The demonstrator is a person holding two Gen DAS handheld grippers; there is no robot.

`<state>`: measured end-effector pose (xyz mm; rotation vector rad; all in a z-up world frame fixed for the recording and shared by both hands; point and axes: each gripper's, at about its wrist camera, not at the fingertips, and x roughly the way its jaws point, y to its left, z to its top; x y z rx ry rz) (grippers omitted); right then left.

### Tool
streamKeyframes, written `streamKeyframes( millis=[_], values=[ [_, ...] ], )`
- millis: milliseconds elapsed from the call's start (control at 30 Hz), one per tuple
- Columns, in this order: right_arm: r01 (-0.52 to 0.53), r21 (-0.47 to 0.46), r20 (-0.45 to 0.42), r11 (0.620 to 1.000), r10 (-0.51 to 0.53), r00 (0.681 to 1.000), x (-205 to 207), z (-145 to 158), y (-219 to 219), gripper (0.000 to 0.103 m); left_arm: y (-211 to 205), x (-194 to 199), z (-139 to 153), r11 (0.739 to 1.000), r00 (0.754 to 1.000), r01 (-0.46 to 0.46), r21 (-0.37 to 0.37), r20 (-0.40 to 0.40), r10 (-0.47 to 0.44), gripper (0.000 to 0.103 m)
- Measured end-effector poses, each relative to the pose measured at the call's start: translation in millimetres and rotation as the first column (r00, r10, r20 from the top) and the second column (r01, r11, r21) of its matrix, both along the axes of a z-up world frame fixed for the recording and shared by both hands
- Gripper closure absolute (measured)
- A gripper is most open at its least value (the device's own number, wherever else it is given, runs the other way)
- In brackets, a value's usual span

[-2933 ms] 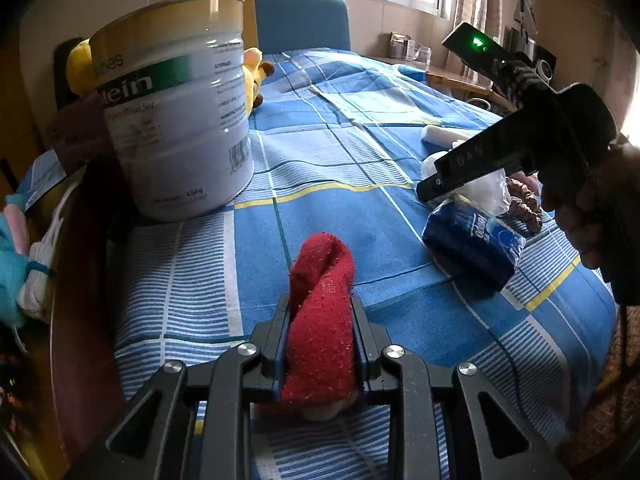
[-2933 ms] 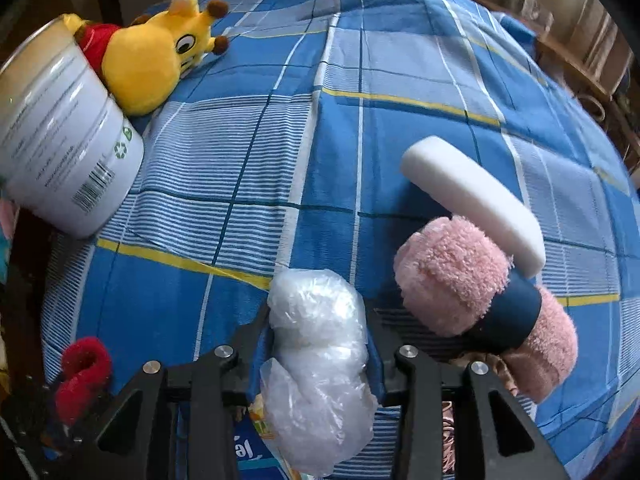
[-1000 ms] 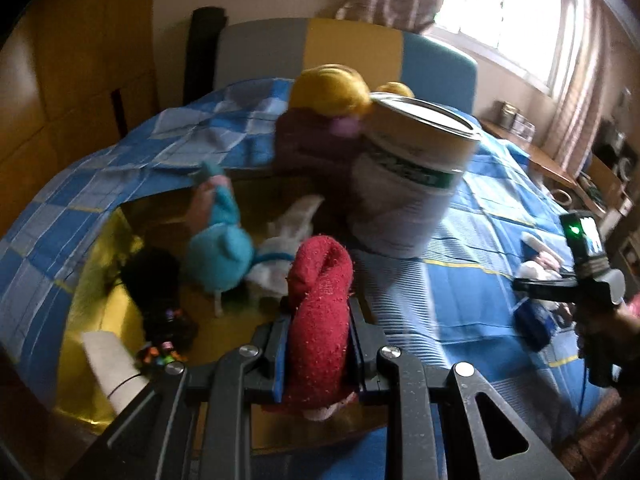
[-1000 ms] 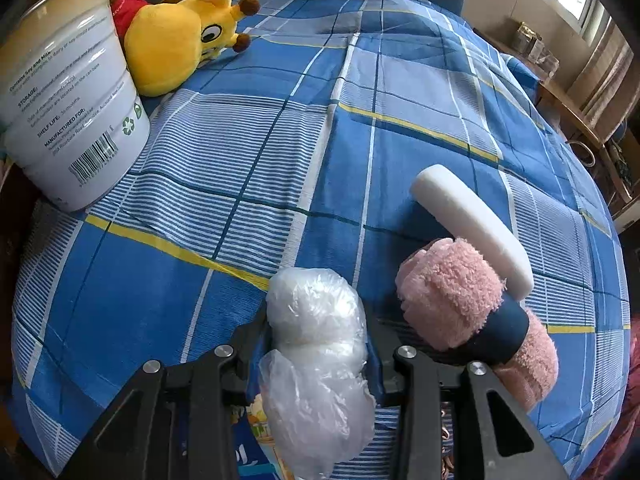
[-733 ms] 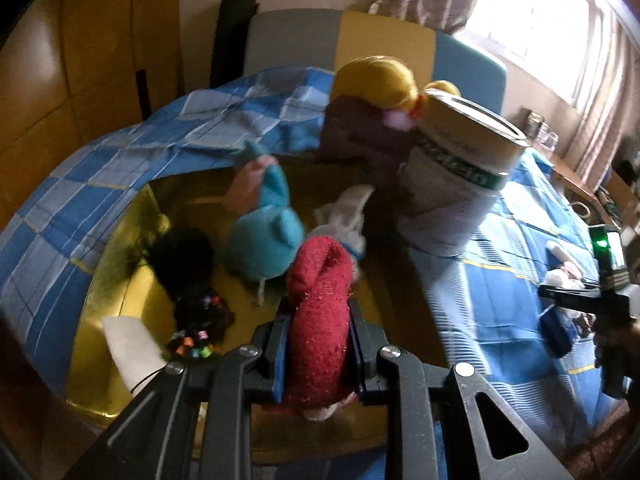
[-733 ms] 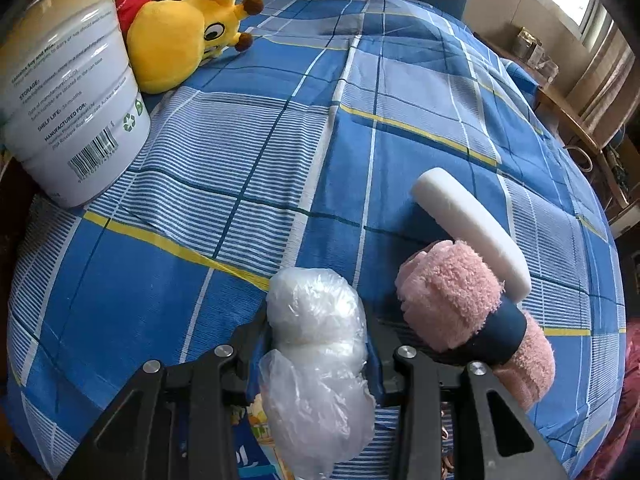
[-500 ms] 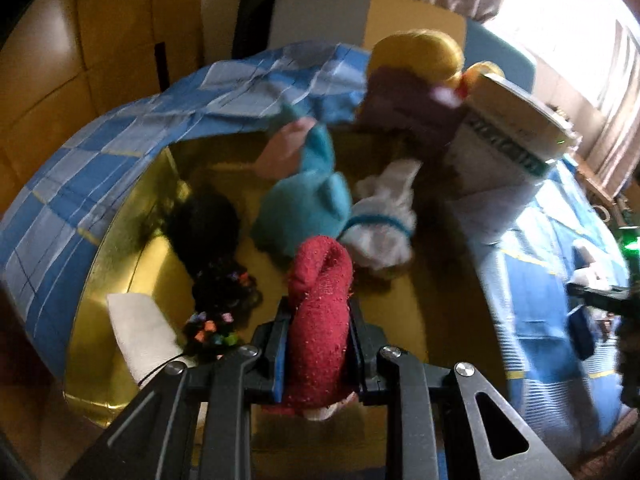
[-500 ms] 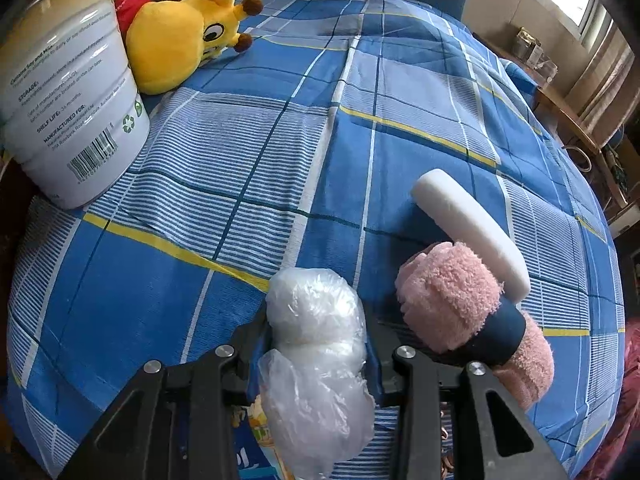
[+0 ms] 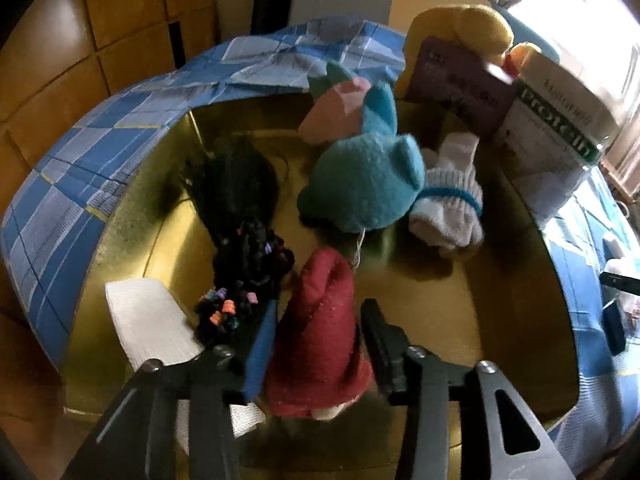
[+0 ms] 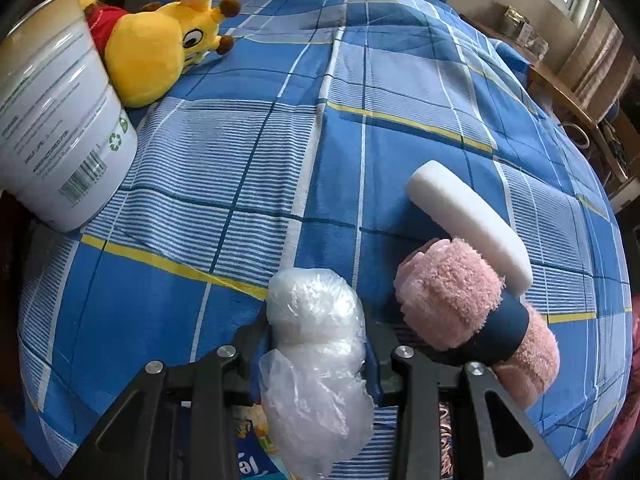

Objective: Organize soft objects
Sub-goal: 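Carry the red sock with the left tool and release it into the gold tray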

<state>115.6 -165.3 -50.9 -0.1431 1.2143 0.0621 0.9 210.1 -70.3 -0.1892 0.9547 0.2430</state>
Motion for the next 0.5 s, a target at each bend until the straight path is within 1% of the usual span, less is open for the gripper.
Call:
streamKeyframes(
  millis=[100, 267, 367, 500],
  values=[
    [0.031, 0.002, -0.010, 1.000, -0.031, 0.999, 8.0, 1.4, -0.5, 0.067, 2.0, -5.9, 9.1, 1.000, 0.999, 0.009, 0.002, 0.031, -0.009, 0.047],
    [0.063, -0.002, -0.015, 0.998, -0.063, 0.998, 24.6, 2.6, 1.3, 0.067, 3.1, -15.6, 27.0, 0.999, 0.996, 0.013, 0.032, 0.088, -0.015, 0.044],
    [0.087, 0.005, -0.007, 0.996, -0.087, 0.996, 34.3, 6.7, 1.8, 0.067, 3.1, -22.7, 39.6, 0.999, 0.992, 0.011, 0.042, 0.123, -0.016, 0.040],
    [0.113, 0.035, 0.034, 0.993, -0.114, 0.993, 52.0, 25.9, 5.9, 0.067, 3.0, -28.7, 49.9, 0.999, 0.988, 0.010, 0.045, 0.152, -0.017, 0.038]
  ],
)
